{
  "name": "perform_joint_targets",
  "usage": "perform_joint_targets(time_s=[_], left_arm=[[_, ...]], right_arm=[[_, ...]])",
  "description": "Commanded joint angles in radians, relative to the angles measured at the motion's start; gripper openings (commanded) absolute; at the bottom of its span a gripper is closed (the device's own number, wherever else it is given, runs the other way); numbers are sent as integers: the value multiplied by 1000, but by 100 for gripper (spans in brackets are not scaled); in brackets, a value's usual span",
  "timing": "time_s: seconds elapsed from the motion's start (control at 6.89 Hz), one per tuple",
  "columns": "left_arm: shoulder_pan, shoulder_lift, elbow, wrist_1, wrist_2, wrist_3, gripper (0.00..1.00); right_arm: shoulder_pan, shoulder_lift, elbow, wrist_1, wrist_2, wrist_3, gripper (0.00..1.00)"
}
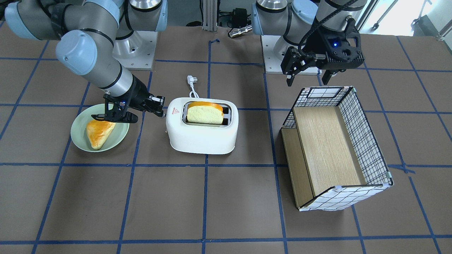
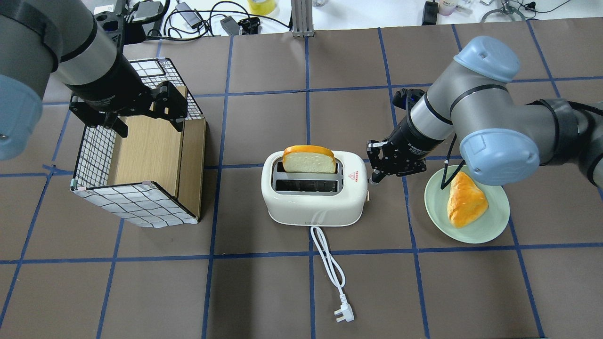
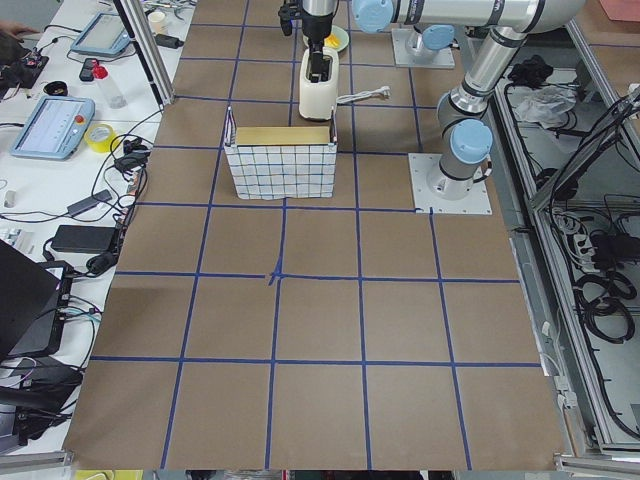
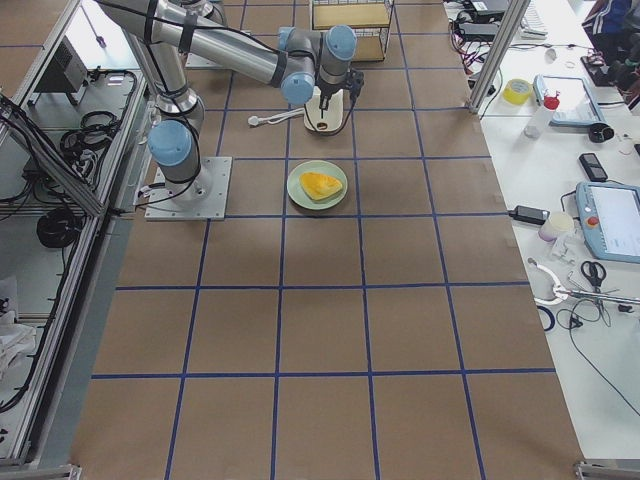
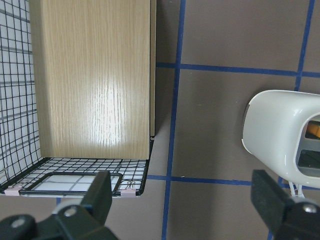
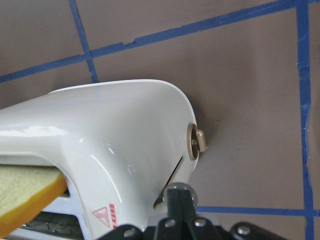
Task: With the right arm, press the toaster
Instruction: 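Press the toaster lever down with the right gripper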
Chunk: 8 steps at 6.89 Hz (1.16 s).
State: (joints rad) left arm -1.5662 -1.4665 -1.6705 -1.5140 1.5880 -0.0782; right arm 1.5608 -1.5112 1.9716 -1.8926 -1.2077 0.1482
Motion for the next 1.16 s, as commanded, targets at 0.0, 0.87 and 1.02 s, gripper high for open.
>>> perform_joint_targets(time_s=[0.0,0.87,1.02], left_arm=[[0,0,0,0,0,0,100],[0,0,0,0,1,0,100],[0,0,0,0,1,0,100]], right_arm=[[-2,14,1,-5,-13,-16,0],[-7,46,12,-10,-30,-30,0],[-7,49,13,-16,-29,-29,0]])
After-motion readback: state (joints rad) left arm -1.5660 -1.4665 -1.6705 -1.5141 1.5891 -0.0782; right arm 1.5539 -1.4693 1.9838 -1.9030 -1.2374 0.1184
